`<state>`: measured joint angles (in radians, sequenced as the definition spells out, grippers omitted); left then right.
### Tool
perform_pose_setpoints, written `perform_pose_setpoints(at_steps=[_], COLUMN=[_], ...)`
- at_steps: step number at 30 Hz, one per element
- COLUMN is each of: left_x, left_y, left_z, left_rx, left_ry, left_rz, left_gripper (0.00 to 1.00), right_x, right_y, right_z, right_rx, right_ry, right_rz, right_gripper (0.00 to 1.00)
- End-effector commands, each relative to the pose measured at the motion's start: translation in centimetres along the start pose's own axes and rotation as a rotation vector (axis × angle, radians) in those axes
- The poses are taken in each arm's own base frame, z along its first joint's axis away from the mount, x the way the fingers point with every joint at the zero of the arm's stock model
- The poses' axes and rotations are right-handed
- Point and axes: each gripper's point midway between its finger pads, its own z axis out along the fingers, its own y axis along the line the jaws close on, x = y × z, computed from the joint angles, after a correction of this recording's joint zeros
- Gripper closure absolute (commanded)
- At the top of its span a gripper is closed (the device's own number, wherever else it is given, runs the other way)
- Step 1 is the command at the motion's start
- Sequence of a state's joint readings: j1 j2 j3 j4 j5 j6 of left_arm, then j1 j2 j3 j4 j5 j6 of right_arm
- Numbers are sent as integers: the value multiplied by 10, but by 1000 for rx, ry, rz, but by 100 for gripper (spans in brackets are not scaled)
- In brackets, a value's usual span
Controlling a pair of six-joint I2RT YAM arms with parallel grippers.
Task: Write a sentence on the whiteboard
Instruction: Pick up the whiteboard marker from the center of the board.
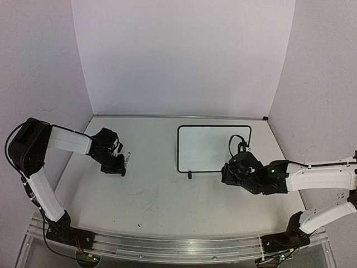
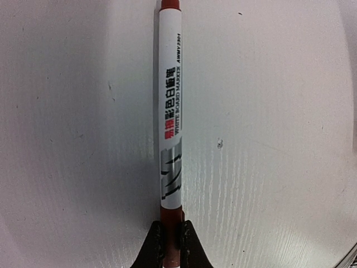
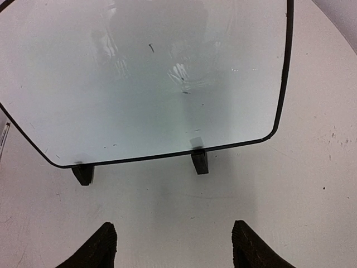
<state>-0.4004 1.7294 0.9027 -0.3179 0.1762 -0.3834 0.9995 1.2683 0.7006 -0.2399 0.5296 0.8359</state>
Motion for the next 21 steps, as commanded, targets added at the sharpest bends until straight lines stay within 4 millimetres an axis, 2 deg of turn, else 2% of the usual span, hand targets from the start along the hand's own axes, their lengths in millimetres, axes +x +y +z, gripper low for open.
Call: perform_pose_setpoints(at_steps=[1, 6, 9, 12, 14, 16, 17, 21], left_x=[16, 15, 21, 29, 35, 46, 50, 86], left_y=[5, -19, -33, -52, -68, -91, -101, -155], left_z=[-4, -28, -42, -55, -66, -76, -82, -107], left_rx=[-6, 93, 112, 135, 176, 237, 262, 408], left_ry=[21, -45, -62, -76, -89, -96, -101, -93], left_rz=[18, 48, 90, 161, 214, 294, 340, 571], left_gripper=[100, 100, 100, 100, 100, 100, 100, 100], right_x=[-18, -26, -27, -26, -32, -40, -38, -38], right_y=[22, 35, 49, 63, 70, 85, 94, 124], right_z=[-7, -19, -24, -41, -53, -68, -74, -92], right_rx=[-60, -155, -303, -508, -603, -712, -768, -939], right_ry=[-9, 15, 109, 261, 330, 389, 434, 556], right_rz=[-53, -102, -133, -174, -189, -195, -191, -162], right_gripper=[33, 30, 28, 28, 28, 28, 28, 30])
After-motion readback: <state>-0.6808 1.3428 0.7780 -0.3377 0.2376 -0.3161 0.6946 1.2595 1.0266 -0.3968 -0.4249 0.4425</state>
